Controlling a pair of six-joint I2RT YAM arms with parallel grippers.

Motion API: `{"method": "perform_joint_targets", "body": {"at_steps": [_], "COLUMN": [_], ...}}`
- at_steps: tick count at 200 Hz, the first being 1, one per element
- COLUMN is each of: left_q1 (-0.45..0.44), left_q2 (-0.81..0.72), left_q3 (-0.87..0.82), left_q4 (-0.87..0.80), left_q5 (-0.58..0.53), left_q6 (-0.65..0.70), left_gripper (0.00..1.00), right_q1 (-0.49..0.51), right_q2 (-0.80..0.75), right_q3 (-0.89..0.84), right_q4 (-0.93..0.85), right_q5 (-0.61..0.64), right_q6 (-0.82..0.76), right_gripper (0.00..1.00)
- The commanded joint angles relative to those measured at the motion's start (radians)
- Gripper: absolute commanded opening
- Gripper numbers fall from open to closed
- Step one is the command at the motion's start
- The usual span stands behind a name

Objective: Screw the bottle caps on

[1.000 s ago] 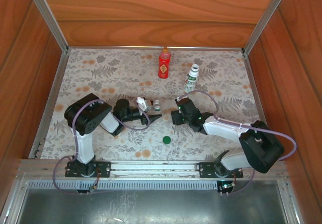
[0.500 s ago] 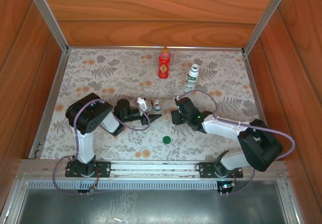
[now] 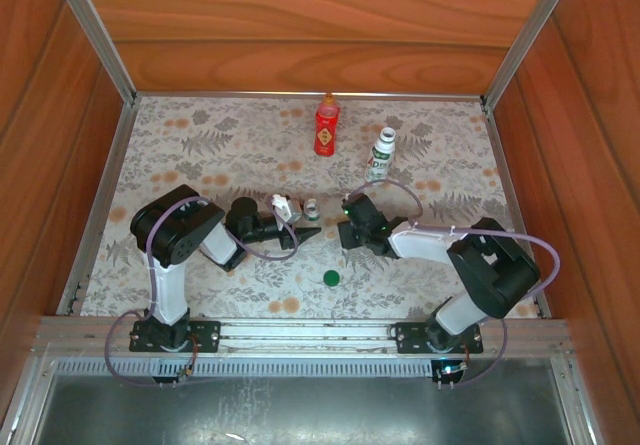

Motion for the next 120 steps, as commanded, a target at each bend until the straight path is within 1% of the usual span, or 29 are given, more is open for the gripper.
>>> {"method": "perform_joint_targets", "body": {"at_steps": [1, 22, 59, 120], "left_q1": [-0.005, -0.005, -0.005, -0.004], "left_q2": [0.015, 0.017, 0.017, 0.017], "left_q3": [-0.008, -0.010, -0.009, -0.010], "left_q4": [0.011, 0.011, 0.011, 0.011], "left_q5": [0.019, 0.019, 0.017, 0.020], "left_q6": [0.003, 0.003, 0.004, 0.006], "left_gripper": [0.60, 0.60, 0.60, 0.60], "right_q1": [-0.007, -0.006, -0.006, -0.004], "right_q2": [0.042, 0.055, 0.039, -0.042], "right_q3": [0.017, 0.031, 0.048, 0.107], "right_q4": [-0.005, -0.012, -0.055, -0.181], "right_q5": [0.018, 0.014, 0.005, -0.002], "right_q6": [0.012, 0.009, 0.009, -0.001], "right_gripper": [0.55, 0.49, 0.40, 0.40]}}
